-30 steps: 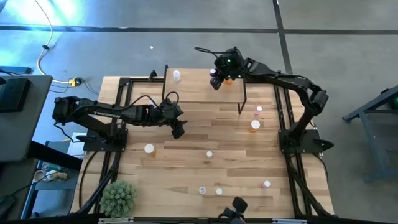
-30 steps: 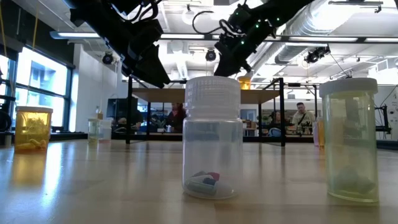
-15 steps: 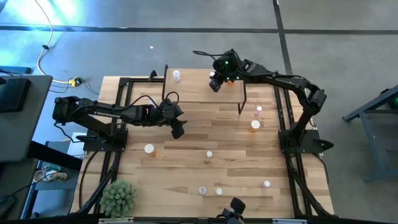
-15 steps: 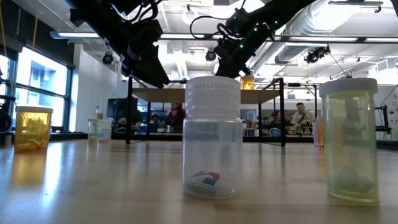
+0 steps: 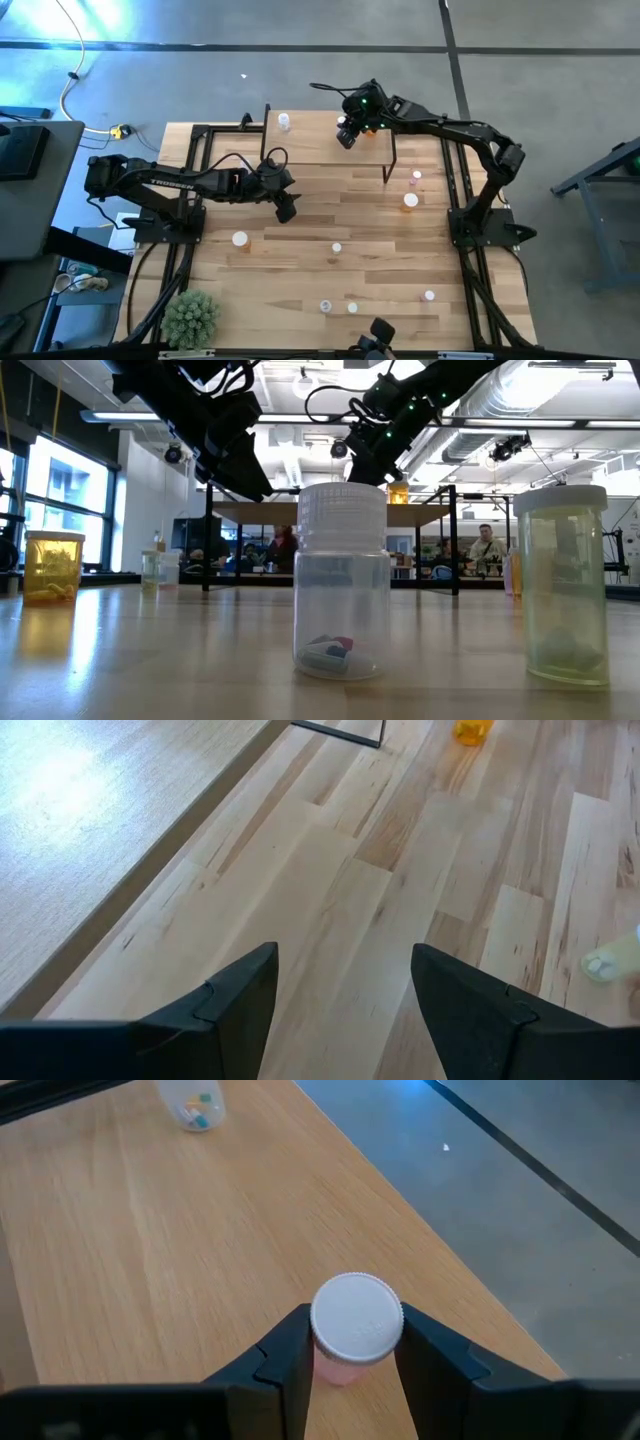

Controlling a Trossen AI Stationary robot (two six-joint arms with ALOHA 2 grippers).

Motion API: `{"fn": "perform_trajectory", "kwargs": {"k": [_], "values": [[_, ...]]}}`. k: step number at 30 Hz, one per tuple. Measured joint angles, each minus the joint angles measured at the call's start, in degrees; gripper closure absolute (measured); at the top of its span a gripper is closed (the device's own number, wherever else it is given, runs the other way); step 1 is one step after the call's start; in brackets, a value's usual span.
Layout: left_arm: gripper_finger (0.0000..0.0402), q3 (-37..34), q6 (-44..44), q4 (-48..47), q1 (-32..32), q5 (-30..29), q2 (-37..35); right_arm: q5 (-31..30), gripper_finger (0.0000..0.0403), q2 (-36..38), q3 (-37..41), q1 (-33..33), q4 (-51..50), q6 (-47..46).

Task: Pick and place medicine bottles onto shelf by color
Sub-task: Put the middle left pink pill bottle on the shelf, then put the middle right yellow pill bottle on the shelf

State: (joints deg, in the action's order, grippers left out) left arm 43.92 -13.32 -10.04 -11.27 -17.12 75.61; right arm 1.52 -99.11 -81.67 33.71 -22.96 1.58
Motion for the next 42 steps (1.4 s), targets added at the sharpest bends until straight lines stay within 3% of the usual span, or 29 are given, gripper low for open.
{"fn": "perform_trajectory", "kwargs": {"k": [10,22,35,42], "values": [[0.0181,0.0,0.0,0.0,0.0,0.0,0.0,0.0,0.0229,0.0,-0.2,0.0,-0.5,-0.1],[0.0181,0.0,0.0,0.0,0.0,0.0,0.0,0.0,0.0224,0.0,-4.1,0.0,-3.2,-0.1],[0.0181,0.0,0.0,-0.4,0.0,0.0,0.0,0.6,0.0224,0.1,-14.6,-2.7,-22.8,6.3],[0.0181,0.0,-0.1,0.0,0.5,0.0,0.0,0.7,0.0224,2.3,-11.8,-8.6,-31.3,8.4]]}}
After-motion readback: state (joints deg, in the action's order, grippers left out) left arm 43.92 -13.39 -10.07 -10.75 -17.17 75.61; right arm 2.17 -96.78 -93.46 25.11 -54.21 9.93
